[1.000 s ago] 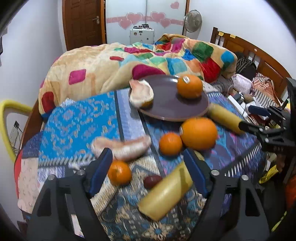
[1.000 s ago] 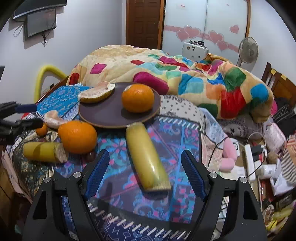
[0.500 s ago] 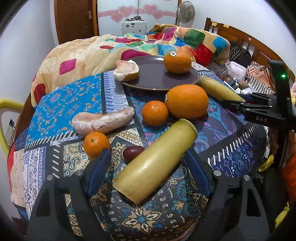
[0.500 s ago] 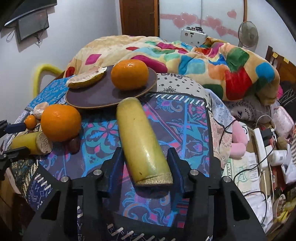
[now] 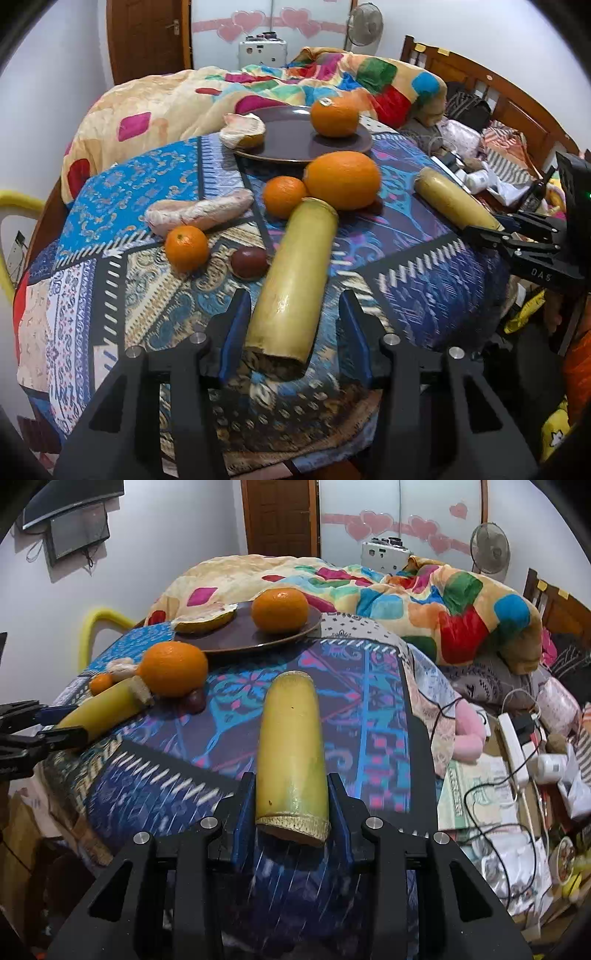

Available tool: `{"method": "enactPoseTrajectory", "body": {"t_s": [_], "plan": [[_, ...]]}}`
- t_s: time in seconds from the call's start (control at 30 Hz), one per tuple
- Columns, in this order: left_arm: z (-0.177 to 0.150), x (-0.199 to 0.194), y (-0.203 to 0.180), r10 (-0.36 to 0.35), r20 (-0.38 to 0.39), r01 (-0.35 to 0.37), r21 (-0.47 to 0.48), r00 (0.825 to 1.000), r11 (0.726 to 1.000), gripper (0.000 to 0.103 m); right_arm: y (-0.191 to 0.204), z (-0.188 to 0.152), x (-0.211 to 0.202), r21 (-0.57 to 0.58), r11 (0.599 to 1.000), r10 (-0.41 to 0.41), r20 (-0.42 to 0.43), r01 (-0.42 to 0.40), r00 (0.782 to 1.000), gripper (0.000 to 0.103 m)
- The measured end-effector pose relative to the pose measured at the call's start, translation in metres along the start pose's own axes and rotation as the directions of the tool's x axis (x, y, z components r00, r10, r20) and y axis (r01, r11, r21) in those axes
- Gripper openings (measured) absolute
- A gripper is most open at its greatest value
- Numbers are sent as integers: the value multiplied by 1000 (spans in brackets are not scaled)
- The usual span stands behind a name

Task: Organize fruits
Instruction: 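Grasp a yellow bamboo cylinder with the right tool while the left tool grasps another, then set the yellow cylinder on the plate with the right tool while the left sets its cylinder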

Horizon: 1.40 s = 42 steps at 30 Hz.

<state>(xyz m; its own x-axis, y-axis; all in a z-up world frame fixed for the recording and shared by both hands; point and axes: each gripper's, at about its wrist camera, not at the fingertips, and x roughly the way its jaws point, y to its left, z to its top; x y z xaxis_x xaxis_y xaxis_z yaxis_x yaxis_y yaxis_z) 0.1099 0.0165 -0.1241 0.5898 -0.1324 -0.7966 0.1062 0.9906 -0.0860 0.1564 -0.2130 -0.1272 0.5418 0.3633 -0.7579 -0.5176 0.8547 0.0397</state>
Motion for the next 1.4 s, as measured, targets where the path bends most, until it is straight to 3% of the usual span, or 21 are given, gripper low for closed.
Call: {"method": "enactPoseTrajectory", "body": {"t_s": [0.23,0.57,0.7,0.97,1.4], "plan": [[9,10,-10,1,-57,2,46,998,999,49,7,-4,-5,-49,998,-30,-27,29,999,35],[39,45,-13,-17,-117,27,86,993,996,49,5,21,20,-62,998,5,-66,-9,998,37],[44,53,-11,-12,-111,21,84,994,996,38,6,27,28,-70,997,6,-72,-11,997,37],[40,38,-1,-31,-72,34,49,997,998,34,8,31,30,-52,999,9,-48,-11,999,35],[49,-29,13,-13,105,13,7,994,1000,33,18,52,-20,-25,1000,5,118,-2,993,35]]}}
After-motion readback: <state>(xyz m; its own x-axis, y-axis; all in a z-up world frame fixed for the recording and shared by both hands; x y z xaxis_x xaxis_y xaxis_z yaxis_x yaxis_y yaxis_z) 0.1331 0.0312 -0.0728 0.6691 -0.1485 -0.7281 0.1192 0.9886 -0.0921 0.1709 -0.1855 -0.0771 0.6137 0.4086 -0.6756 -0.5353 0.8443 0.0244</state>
